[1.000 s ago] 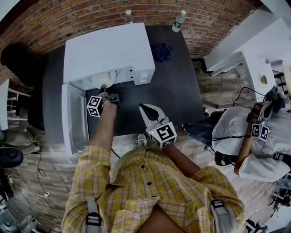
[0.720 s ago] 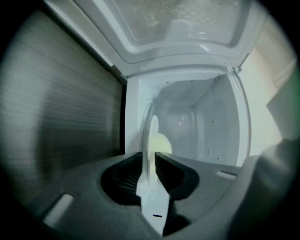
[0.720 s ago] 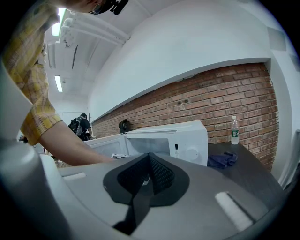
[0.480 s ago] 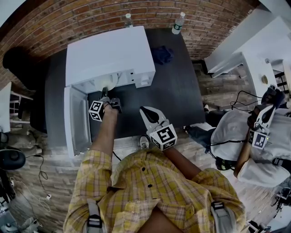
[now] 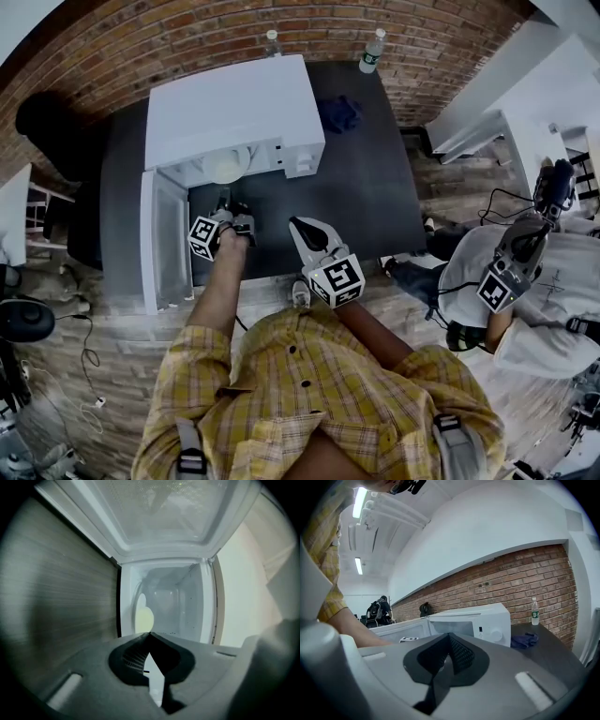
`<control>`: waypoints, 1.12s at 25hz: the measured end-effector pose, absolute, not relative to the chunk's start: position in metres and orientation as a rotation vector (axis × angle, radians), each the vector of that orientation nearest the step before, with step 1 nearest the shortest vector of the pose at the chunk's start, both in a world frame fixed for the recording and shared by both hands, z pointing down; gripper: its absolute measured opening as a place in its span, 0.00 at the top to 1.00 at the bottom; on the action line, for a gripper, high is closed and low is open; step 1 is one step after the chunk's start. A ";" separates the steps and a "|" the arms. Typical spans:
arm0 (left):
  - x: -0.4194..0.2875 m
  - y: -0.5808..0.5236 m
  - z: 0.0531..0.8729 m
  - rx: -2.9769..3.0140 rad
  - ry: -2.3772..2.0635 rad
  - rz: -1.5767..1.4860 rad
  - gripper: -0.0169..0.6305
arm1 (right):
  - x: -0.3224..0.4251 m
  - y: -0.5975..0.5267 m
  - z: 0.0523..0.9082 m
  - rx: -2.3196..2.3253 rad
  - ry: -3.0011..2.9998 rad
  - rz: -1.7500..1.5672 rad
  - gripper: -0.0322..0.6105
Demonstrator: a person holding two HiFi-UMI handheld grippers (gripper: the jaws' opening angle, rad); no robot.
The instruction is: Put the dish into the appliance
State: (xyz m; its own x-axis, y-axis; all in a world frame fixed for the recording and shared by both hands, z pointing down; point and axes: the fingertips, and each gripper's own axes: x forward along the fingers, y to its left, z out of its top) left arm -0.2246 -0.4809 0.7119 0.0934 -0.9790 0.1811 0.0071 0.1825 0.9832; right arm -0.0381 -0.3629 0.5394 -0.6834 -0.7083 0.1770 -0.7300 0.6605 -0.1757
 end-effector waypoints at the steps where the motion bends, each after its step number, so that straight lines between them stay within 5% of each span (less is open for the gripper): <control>1: -0.223 -0.477 0.706 1.124 -1.200 -1.016 0.97 | -0.039 -0.361 0.538 1.208 -2.780 0.354 0.95; 28: -0.168 -0.307 0.583 1.603 -1.191 -0.728 0.97 | -0.043 -0.273 0.509 1.263 -2.792 0.313 0.95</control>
State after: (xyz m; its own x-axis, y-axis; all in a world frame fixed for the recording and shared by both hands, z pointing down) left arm -0.1675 -0.3073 0.5832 0.3414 -0.9364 0.0815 -0.3541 -0.0478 0.9340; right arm -0.0429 -0.2727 0.5095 -0.6622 -0.7364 0.1387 -0.7488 0.6435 -0.1588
